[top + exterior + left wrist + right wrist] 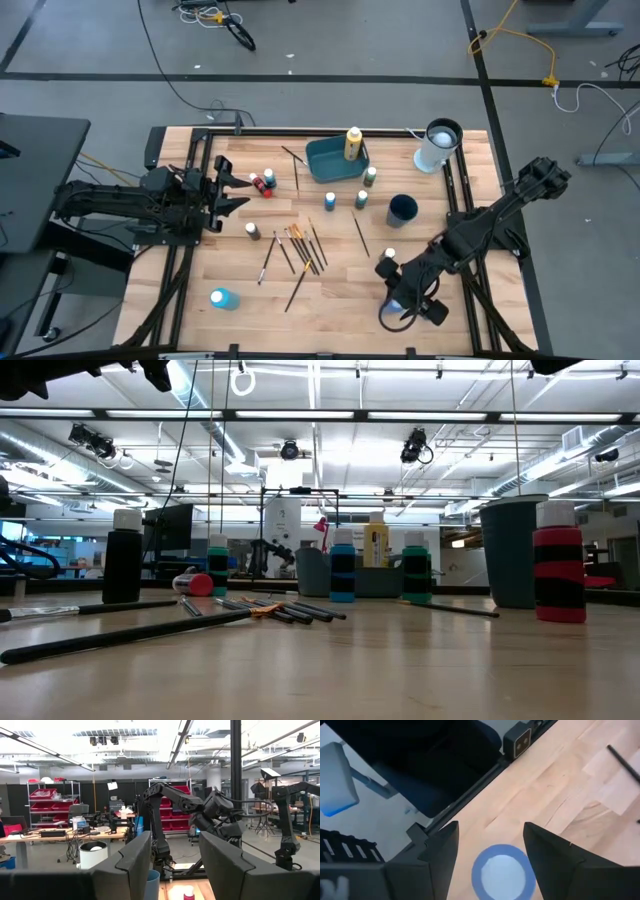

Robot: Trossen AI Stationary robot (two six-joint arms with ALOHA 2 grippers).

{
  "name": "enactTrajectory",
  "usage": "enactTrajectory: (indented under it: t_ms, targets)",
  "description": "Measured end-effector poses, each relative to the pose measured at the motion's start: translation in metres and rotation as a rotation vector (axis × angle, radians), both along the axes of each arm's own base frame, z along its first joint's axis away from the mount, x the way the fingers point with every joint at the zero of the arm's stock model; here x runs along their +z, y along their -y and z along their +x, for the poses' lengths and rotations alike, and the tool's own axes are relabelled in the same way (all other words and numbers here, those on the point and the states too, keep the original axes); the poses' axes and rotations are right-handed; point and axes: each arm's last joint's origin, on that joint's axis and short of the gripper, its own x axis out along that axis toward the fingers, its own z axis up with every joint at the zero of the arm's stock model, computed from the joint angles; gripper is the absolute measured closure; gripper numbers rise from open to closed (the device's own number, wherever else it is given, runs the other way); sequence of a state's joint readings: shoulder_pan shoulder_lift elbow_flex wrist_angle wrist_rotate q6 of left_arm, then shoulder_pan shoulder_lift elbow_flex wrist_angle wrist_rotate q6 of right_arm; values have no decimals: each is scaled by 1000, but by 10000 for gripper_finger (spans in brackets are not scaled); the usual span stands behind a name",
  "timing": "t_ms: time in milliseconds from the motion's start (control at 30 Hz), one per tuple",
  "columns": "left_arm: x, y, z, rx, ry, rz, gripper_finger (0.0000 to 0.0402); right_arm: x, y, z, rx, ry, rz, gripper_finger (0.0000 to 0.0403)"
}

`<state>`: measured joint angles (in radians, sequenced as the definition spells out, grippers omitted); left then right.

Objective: Pick & Place Paint Supplies
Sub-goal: Put the purple paint bottle into the blue bin

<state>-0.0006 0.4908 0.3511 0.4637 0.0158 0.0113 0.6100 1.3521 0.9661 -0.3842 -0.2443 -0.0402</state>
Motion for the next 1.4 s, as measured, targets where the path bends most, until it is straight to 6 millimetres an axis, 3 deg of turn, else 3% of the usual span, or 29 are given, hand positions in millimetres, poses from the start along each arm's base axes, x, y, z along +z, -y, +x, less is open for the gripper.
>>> enactTrajectory:
  t_ms: [600, 900, 1067, 1400]
  targets:
    - [0, 0, 0, 0, -1, 0, 226, -9, 3, -3, -68, -67, -81, 214]
    - [2, 0, -1, 0, 19, 0, 226, -15, -1, 2, -54, -75, -84, 282]
    - [2, 0, -1, 1, 20, 1, 226, -14, -1, 2, -45, -78, -72, 287]
    - [2, 0, -1, 0, 19, 2, 226, -8, -2, 12, -94, 117, -116, 286]
